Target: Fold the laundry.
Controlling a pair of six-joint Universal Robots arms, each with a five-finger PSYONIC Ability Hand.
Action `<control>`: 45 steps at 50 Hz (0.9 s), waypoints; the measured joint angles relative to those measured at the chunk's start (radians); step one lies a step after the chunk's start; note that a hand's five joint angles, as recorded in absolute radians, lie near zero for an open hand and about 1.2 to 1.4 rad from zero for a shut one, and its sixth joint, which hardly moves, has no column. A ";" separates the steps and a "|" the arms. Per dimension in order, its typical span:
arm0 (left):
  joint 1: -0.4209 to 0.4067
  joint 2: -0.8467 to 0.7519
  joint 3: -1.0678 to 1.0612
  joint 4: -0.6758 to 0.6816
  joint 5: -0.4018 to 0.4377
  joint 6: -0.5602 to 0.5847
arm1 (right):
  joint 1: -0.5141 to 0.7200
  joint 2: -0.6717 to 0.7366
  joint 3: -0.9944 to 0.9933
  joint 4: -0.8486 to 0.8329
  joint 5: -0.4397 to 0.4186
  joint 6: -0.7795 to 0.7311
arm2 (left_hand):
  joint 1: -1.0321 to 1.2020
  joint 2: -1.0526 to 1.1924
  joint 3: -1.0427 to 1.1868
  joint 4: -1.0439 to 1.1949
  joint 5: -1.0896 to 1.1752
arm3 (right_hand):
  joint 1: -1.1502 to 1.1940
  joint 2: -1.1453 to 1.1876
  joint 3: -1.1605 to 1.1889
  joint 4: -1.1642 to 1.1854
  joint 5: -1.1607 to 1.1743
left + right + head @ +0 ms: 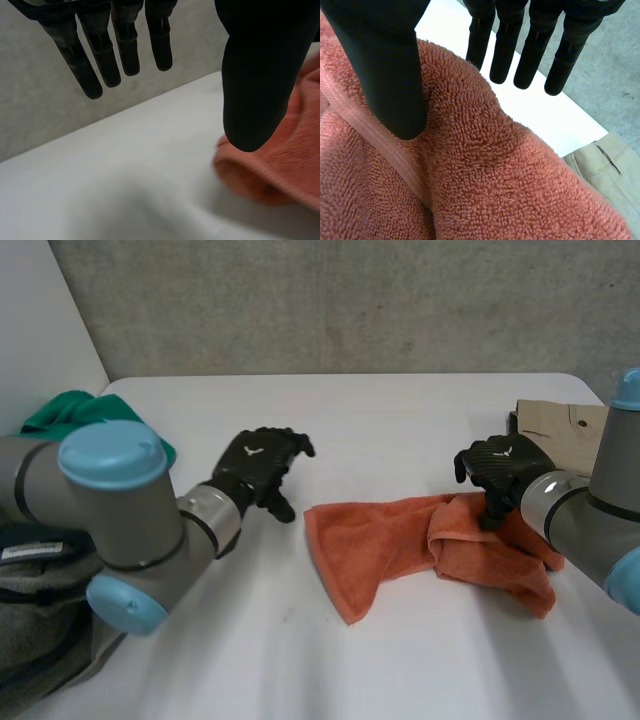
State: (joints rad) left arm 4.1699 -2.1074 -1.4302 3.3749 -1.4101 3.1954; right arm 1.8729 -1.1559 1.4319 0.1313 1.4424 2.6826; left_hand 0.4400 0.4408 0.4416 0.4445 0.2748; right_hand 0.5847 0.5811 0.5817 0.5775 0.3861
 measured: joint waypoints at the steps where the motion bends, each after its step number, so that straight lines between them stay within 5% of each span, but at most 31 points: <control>1: -0.012 0.004 -0.010 0.016 0.000 0.005 | 0.000 -0.002 0.003 -0.001 0.000 0.000 | 0.000 0.000 0.000 0.000 0.000 | 0.000 0.000 -0.001 0.000 -0.001; 7: -0.107 0.018 -0.069 0.136 -0.024 0.059 | 0.002 -0.010 0.023 -0.006 -0.001 0.000 | 0.000 0.004 0.002 0.005 0.004 | 0.000 -0.006 -0.008 -0.005 -0.006; 21: -0.298 -0.156 0.008 0.256 -0.279 0.273 | 0.003 -0.017 0.089 -0.063 -0.003 -0.001 | 0.065 0.059 0.060 0.063 0.060 | -0.011 -0.006 -0.014 -0.011 -0.015; 32: -0.310 -0.238 0.069 0.252 -0.276 0.275 | 0.005 -0.012 0.110 -0.085 -0.006 -0.003 | 0.188 0.181 0.180 0.177 0.169 | -0.011 -0.006 -0.014 -0.011 -0.014; 38: -0.308 -0.263 0.077 0.245 -0.259 0.270 | 0.008 -0.007 0.112 -0.094 -0.007 -0.006 | 0.395 0.382 0.374 0.373 0.362 | -0.011 -0.006 -0.014 -0.011 -0.014; 42: -0.301 -0.266 0.082 0.237 -0.242 0.265 | 0.009 -0.007 0.110 -0.097 -0.008 -0.012 | 0.695 0.704 0.697 0.702 0.683 | -0.011 -0.006 -0.014 -0.011 -0.015; 45: -0.284 -0.255 0.096 0.225 -0.222 0.258 | 0.011 -0.013 0.103 -0.095 -0.010 -0.019 | 0.695 0.752 0.745 0.751 0.703 | -0.011 -0.006 -0.014 -0.011 -0.015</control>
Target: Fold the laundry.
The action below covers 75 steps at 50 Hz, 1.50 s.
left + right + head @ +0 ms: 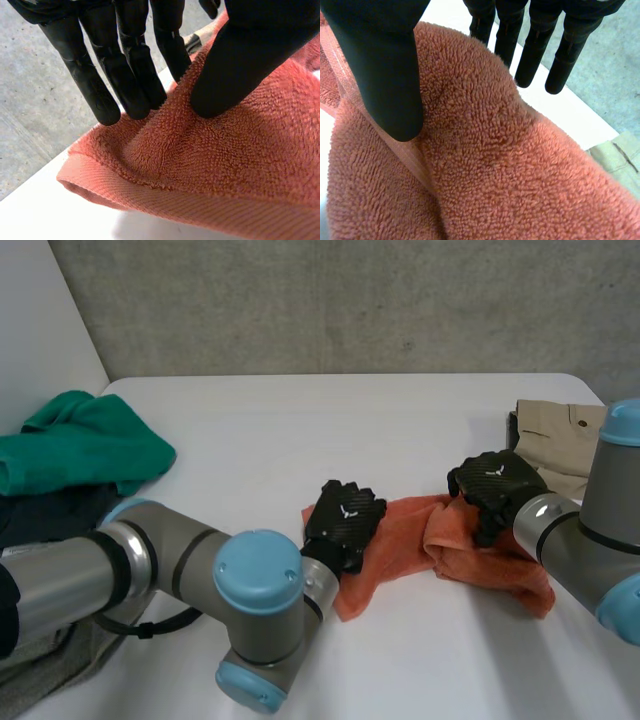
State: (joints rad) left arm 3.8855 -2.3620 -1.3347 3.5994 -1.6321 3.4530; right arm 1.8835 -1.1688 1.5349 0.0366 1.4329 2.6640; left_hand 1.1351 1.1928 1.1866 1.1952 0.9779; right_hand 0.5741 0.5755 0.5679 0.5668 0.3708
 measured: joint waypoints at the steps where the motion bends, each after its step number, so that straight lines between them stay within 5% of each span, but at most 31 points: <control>1: 0.009 0.010 0.008 -0.008 0.008 -0.004 | 0.001 -0.005 -0.005 0.003 -0.001 -0.003 | 0.000 0.000 0.001 0.002 0.000 | 0.000 0.000 0.000 0.000 0.000; 10: 0.136 0.237 0.099 -0.127 0.060 -0.049 | 0.018 -0.110 -0.127 0.132 -0.042 -0.071 | 0.000 0.002 0.002 0.003 0.000 | 0.001 0.000 0.001 0.002 0.012; 16: 0.241 0.461 0.159 -0.211 0.097 -0.062 | 0.040 -0.196 -0.310 0.389 -0.113 -0.271 | 0.000 0.002 0.002 0.003 0.000 | 0.001 0.001 0.002 0.002 0.022; 25: 0.304 0.478 0.084 -0.366 0.110 0.025 | 0.065 -0.152 -0.366 0.619 -0.116 -0.546 | 0.000 0.004 0.002 0.003 0.007 | 0.002 0.001 0.002 0.002 0.026; 35: 0.378 0.292 0.100 -0.295 0.098 0.038 | 0.123 0.036 -0.350 0.312 -0.006 -0.305 | 0.000 0.006 0.006 0.003 0.007 | -0.153 -0.156 -0.144 -0.154 -0.148; 42: 0.411 0.323 0.137 -0.275 0.104 -0.027 | 0.044 0.116 -0.344 0.262 0.002 -0.062 | 0.000 0.006 0.006 0.003 0.007 | -0.158 -0.158 -0.148 -0.166 -0.160; 56: 0.467 0.505 0.011 -0.226 0.180 -0.046 | -0.110 0.272 -0.353 0.308 -0.083 -0.113 | 0.000 0.006 0.006 0.003 0.007 | -0.145 -0.150 -0.140 -0.139 -0.107; 59: 0.477 0.515 -0.010 -0.219 0.186 -0.046 | -0.120 0.302 -0.343 0.258 -0.084 -0.113 | 0.000 0.006 0.006 0.004 0.007 | -0.014 -0.019 -0.022 -0.014 0.012; 64: 0.492 0.506 -0.032 -0.198 0.192 -0.046 | -0.117 0.342 -0.320 0.110 -0.076 -0.083 | 0.000 0.006 0.006 0.004 0.007 | 0.531 0.559 0.561 0.565 0.558; 75: 0.554 0.419 0.150 -0.053 0.157 -0.044 | -0.057 0.225 -0.406 -0.237 -0.015 0.060 | 0.000 0.007 0.007 0.007 0.007 | 0.532 0.581 0.604 0.629 0.572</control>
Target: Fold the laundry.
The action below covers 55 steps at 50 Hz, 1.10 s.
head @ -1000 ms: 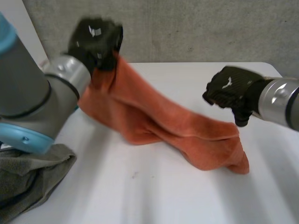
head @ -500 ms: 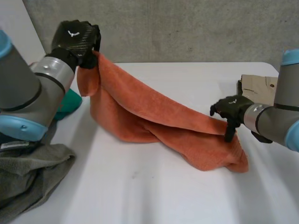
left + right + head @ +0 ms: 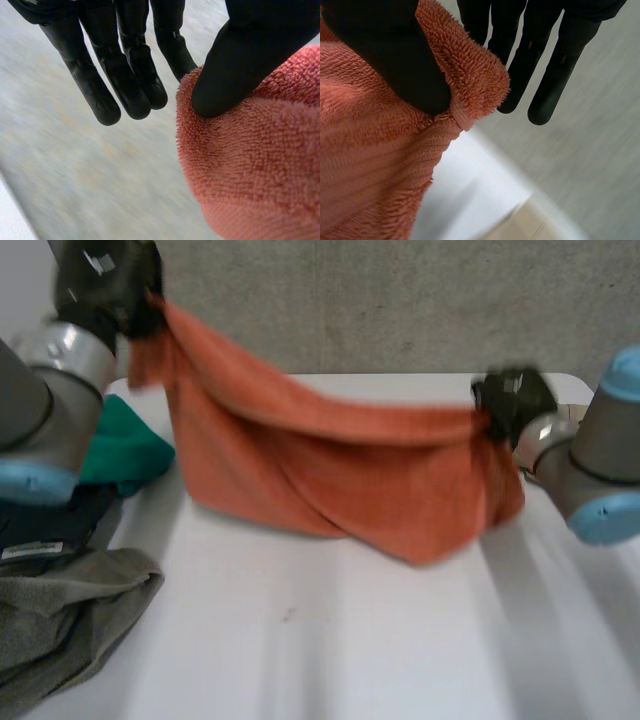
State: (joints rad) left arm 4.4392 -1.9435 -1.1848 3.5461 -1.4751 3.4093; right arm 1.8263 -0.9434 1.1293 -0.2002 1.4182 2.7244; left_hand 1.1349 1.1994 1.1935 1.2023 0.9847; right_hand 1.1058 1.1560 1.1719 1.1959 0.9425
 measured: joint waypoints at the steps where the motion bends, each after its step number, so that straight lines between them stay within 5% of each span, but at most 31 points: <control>1: 0.009 -0.010 0.043 0.024 -0.011 -0.002 | 0.008 -0.020 -0.019 -0.045 0.006 0.010 | 0.000 0.000 0.000 0.000 0.000 | 0.000 0.000 0.000 0.000 0.000; 9: 0.074 -0.049 0.348 0.265 -0.079 -0.056 | 0.050 -0.119 -0.117 -0.395 0.076 0.022 | 0.000 0.000 0.000 0.000 0.000 | 0.000 0.000 0.000 0.000 0.011; 13: 0.088 -0.039 0.360 0.328 -0.073 -0.086 | 0.058 -0.135 -0.129 -0.426 0.088 0.003 | 0.000 0.000 0.000 0.000 0.000 | 0.000 0.000 0.000 0.000 0.011; 33: 0.065 -0.084 -0.381 0.251 0.034 -0.098 | 0.037 0.038 0.151 0.078 -0.112 -0.142 | 0.000 0.001 0.000 0.000 0.000 | -0.001 -0.002 0.009 0.000 0.011; 38: 0.060 -0.076 -0.441 0.213 0.045 -0.067 | 0.010 0.055 0.155 0.207 -0.135 -0.109 | 0.000 0.001 0.000 0.000 0.000 | -0.207 -0.264 -0.275 -0.289 -0.211; 44: 0.069 -0.016 -0.452 0.203 0.060 -0.057 | -0.052 0.032 0.115 0.281 -0.162 0.134 | 0.000 0.001 0.000 0.000 0.000 | -0.589 -0.647 -0.659 -0.683 -0.622; 49: 0.073 0.021 -0.452 0.202 0.064 -0.059 | -0.092 0.016 0.083 0.344 -0.194 0.217 | 0.000 0.001 0.000 0.000 0.000 | -0.616 -0.674 -0.686 -0.720 -0.662; 55: 0.080 0.053 -0.463 0.198 0.073 -0.060 | -0.120 0.000 0.037 0.436 -0.252 0.091 | 0.000 0.001 0.000 0.000 0.000 | -0.616 -0.673 -0.685 -0.717 -0.646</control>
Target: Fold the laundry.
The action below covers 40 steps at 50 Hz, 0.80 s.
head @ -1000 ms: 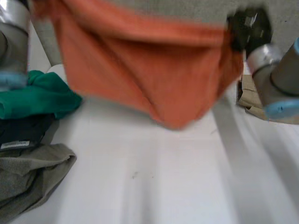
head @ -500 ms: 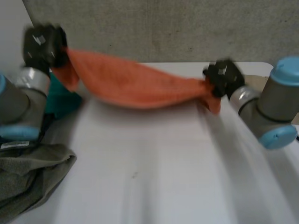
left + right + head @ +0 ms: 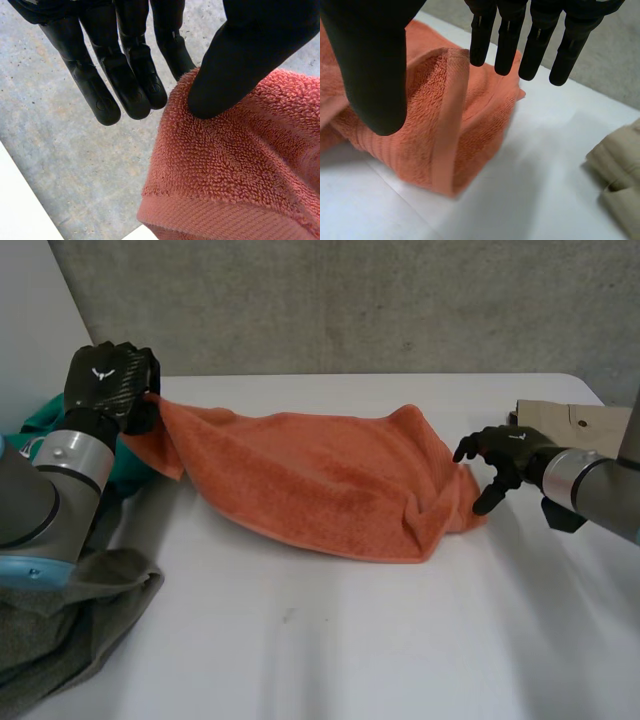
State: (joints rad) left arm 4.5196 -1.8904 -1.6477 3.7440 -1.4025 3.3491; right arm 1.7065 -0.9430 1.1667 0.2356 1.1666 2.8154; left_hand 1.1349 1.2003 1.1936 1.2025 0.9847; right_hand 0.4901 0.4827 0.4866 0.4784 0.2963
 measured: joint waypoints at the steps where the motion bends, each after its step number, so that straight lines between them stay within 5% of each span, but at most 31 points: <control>1: 0.002 0.005 -0.003 -0.001 0.004 0.000 | -0.001 -0.002 -0.011 0.014 -0.008 -0.056 | 0.000 0.000 0.000 0.000 0.000 | 0.001 0.002 0.001 0.000 0.008; 6: 0.008 0.018 -0.015 -0.007 0.024 0.000 | 0.016 0.002 -0.046 0.044 -0.020 -0.226 | 0.000 0.000 0.000 0.000 0.000 | 0.004 0.002 0.002 0.000 0.018; 17: 0.016 0.019 -0.025 -0.014 0.039 0.000 | 0.087 0.041 -0.024 0.026 -0.012 -0.355 | 0.000 0.000 0.000 0.000 0.000 | 0.012 0.015 0.013 0.023 0.040; 20: 0.020 0.019 -0.026 -0.015 0.041 0.000 | 0.093 0.047 0.004 0.003 0.000 -0.381 | 0.000 0.000 0.000 0.000 0.000 | 0.113 0.121 0.117 0.127 0.140; 25: 0.026 0.015 -0.027 -0.017 0.049 0.001 | 0.077 0.042 0.060 -0.085 0.020 -0.362 | 0.000 0.000 0.000 0.000 0.000 | 0.630 0.652 0.638 0.648 0.654; 30: 0.027 0.012 -0.029 -0.046 0.051 0.008 | 0.045 -0.009 0.117 -0.137 0.018 -0.297 | 0.000 0.000 0.000 0.000 0.000 | 0.639 0.694 0.700 0.716 0.686; 36: 0.033 0.036 -0.051 -0.180 0.052 0.062 | -0.028 -0.151 0.198 -0.075 0.005 -0.304 | 0.000 0.000 0.000 0.000 0.000 | 0.639 0.694 0.700 0.717 0.686; 40: 0.039 0.088 -0.091 -0.367 0.053 0.180 | -0.123 -0.290 0.275 0.135 0.013 -0.473 | 0.000 0.000 0.000 0.000 0.000 | 0.639 0.694 0.700 0.717 0.689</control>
State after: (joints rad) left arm 4.5583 -1.8022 -1.7387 3.3769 -1.3492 3.5290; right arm 1.5839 -1.2333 1.4413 0.3703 1.1794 2.3422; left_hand 1.1349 1.2003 1.1936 1.2025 0.9847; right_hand 1.1286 1.1766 1.1866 1.1959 0.9851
